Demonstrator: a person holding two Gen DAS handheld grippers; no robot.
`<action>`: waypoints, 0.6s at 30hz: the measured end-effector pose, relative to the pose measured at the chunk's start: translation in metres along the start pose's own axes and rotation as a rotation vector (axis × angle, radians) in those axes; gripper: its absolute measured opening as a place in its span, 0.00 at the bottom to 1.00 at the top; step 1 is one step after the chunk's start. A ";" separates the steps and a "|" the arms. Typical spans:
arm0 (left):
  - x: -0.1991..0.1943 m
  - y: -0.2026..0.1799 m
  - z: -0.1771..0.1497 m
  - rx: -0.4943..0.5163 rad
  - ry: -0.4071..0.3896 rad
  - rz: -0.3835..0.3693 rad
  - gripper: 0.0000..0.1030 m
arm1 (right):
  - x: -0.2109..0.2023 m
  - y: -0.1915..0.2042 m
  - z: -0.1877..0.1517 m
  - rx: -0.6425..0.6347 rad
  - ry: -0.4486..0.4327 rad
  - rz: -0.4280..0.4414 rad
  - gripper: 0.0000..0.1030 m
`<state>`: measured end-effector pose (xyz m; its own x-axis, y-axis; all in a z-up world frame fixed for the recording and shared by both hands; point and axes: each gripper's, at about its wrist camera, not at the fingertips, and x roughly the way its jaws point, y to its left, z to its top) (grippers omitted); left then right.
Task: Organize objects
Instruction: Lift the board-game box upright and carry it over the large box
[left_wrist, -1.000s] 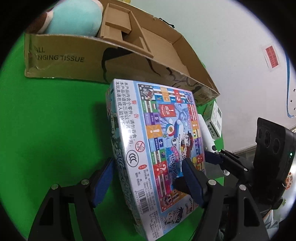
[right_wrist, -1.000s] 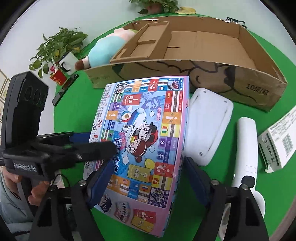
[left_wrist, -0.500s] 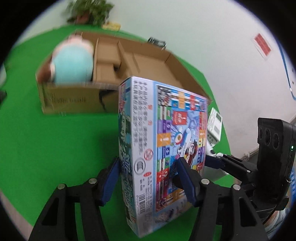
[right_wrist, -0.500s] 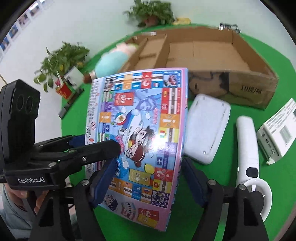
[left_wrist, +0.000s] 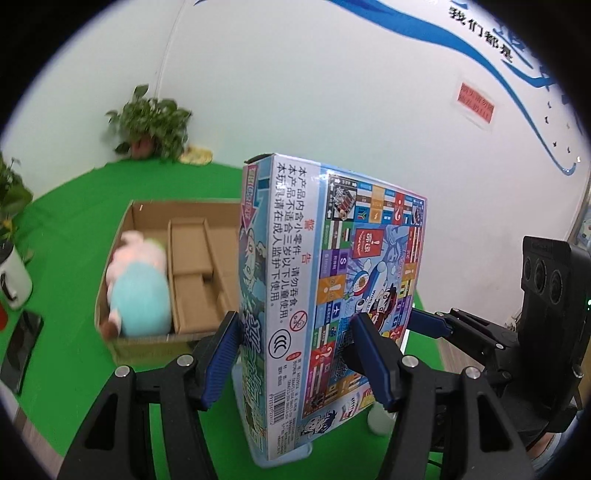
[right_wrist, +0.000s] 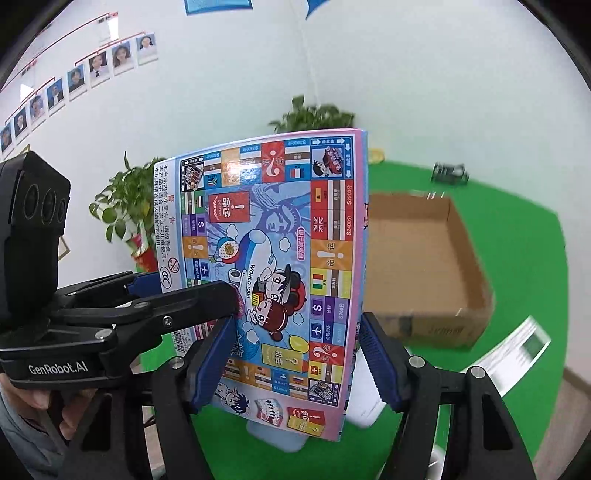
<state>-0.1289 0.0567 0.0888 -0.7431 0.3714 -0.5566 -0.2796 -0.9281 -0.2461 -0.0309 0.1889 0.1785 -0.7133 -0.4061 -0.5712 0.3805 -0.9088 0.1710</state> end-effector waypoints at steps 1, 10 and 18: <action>0.004 0.001 0.010 0.004 -0.007 -0.006 0.59 | -0.004 -0.002 0.007 -0.006 -0.011 -0.007 0.64; 0.015 -0.012 0.063 0.084 -0.068 -0.024 0.59 | -0.020 -0.019 0.073 -0.034 -0.081 -0.053 0.64; 0.031 -0.014 0.091 0.104 -0.071 -0.019 0.59 | -0.006 -0.040 0.120 -0.020 -0.097 -0.060 0.64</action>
<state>-0.2030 0.0787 0.1473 -0.7771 0.3895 -0.4943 -0.3530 -0.9200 -0.1700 -0.1123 0.2157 0.2709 -0.7881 -0.3595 -0.4997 0.3464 -0.9300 0.1228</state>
